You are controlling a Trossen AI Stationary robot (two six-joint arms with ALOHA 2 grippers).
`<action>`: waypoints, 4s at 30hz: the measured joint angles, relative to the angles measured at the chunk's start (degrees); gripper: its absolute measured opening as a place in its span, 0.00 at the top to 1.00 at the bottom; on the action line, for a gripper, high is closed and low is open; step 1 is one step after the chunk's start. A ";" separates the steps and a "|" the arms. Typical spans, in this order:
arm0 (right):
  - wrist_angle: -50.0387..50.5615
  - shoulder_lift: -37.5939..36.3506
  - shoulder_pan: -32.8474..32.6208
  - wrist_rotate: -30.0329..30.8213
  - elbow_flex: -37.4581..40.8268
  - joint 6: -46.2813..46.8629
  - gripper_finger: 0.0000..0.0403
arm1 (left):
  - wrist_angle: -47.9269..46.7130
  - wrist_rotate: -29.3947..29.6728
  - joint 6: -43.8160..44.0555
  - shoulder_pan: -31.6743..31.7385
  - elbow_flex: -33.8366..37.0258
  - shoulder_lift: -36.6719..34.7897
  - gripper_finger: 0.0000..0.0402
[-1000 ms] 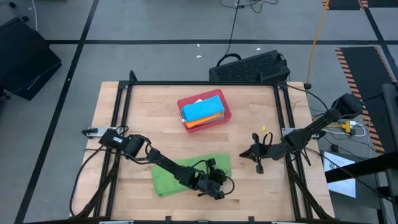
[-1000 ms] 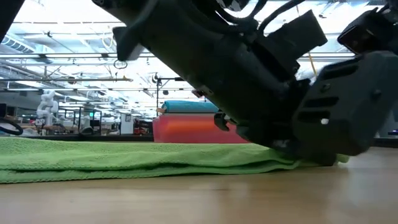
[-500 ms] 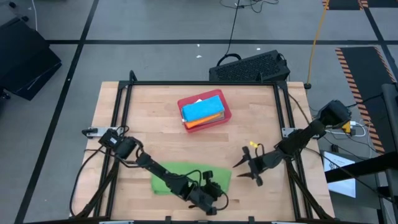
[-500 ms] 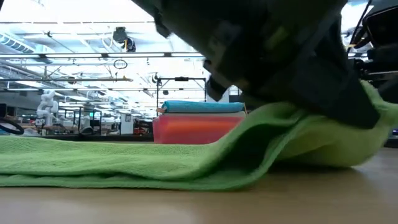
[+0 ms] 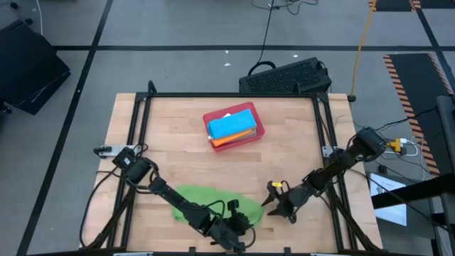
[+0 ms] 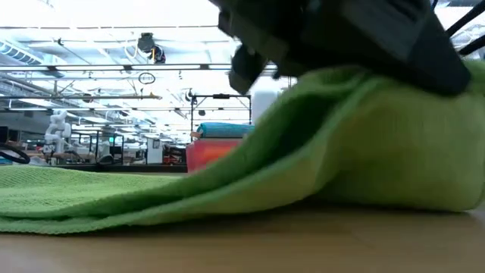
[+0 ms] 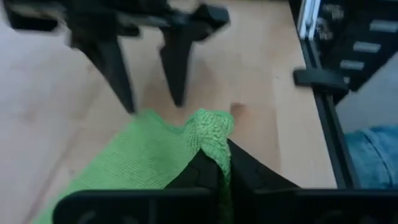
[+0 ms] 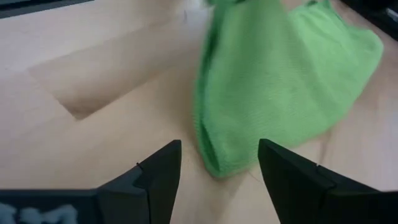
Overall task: Fold microfiber towels
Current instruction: Fold the green microfiber cloth
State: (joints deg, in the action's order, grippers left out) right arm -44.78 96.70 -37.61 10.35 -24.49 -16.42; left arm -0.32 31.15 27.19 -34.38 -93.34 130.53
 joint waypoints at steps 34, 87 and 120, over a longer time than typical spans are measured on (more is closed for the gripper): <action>-1.74 5.74 -2.48 7.62 -4.25 -2.91 0.92 | 1.78 10.16 -0.11 -3.13 -0.02 -0.25 0.98; 90.16 -40.95 19.17 6.59 -46.07 26.69 0.99 | -17.46 -59.21 -38.80 38.00 -0.02 -32.93 0.98; 52.15 -15.14 11.62 -3.66 -28.53 25.92 0.97 | 17.15 1.17 -5.20 -1.77 39.65 -32.27 0.98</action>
State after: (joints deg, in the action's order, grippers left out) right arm 7.38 81.56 -26.00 6.69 -53.01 9.50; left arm 16.83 32.32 21.99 -36.15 -53.69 98.26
